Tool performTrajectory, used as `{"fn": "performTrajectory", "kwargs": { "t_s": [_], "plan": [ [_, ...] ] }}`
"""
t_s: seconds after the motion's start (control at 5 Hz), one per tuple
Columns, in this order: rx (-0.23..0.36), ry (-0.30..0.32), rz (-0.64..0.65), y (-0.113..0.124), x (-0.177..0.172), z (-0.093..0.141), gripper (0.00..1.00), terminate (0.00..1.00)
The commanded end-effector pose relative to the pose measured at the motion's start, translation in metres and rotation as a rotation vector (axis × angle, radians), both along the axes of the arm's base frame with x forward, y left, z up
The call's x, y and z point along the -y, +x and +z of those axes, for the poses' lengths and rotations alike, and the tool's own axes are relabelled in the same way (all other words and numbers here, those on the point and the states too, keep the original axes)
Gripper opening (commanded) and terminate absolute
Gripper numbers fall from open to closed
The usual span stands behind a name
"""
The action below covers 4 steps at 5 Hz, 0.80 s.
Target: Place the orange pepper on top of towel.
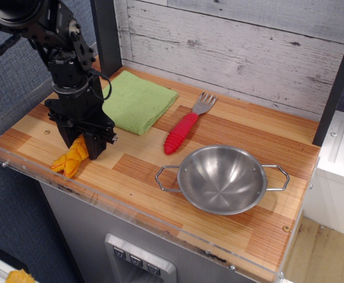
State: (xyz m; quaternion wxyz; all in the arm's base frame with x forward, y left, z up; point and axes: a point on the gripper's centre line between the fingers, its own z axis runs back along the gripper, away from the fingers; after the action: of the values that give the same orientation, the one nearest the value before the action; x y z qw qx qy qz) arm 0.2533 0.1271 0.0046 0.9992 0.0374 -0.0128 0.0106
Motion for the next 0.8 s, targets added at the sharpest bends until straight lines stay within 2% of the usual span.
{"fn": "performTrajectory", "kwargs": {
  "t_s": [0.0,0.2,0.4,0.6],
  "plan": [
    [0.052,-0.016,-0.035,0.011,0.036,0.055,0.00,0.00],
    [0.106,-0.041,0.026,0.026,0.037,0.080,0.00,0.00],
    [0.113,-0.066,0.043,0.060,0.027,0.074,0.00,0.00],
    [0.093,-0.052,0.040,0.084,0.014,0.066,0.00,0.00]
  ]
}}
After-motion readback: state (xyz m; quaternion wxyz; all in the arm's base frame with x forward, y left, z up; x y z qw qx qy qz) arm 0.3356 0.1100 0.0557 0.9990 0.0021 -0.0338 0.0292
